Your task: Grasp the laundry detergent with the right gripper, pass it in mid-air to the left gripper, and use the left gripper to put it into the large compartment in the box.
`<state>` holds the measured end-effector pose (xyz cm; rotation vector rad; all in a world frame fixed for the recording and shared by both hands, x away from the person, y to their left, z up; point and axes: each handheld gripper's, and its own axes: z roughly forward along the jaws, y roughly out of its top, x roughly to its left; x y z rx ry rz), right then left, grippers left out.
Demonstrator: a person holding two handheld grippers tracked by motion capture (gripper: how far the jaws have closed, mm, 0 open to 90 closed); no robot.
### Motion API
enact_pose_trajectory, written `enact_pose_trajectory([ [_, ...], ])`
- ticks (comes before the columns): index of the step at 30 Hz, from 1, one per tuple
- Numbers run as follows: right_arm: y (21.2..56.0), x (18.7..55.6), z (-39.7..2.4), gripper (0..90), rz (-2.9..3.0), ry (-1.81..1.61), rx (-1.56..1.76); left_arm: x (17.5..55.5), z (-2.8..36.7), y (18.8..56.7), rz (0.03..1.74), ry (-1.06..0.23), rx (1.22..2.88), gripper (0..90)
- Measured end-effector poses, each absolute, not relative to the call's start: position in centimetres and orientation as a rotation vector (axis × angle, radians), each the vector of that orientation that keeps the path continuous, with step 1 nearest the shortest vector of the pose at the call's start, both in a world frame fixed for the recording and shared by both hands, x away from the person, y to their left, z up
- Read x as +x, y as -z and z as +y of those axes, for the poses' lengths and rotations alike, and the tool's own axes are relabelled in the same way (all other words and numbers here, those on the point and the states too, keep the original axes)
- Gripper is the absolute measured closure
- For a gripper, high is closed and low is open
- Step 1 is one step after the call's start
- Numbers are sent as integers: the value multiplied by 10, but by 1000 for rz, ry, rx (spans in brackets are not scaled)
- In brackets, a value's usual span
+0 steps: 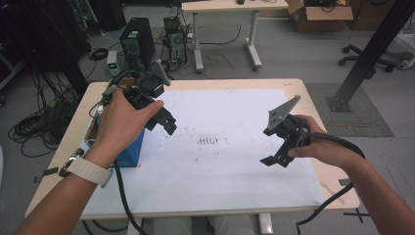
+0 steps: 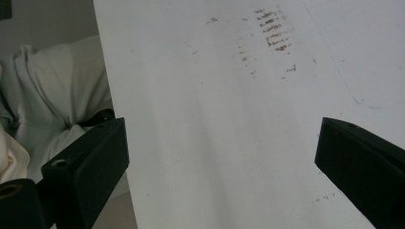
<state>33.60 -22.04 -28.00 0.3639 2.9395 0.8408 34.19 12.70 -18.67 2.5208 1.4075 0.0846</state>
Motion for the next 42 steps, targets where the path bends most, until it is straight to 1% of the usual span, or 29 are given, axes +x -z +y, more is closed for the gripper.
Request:
enact_pose_trajectory([
  [18,281,334,-223,42,2936,-853,368,341,117,186,1376,-63,2516,47],
  [42,283,335,-224,43,2943,-849,372,343,115,188,1358,-41,2524,47],
])
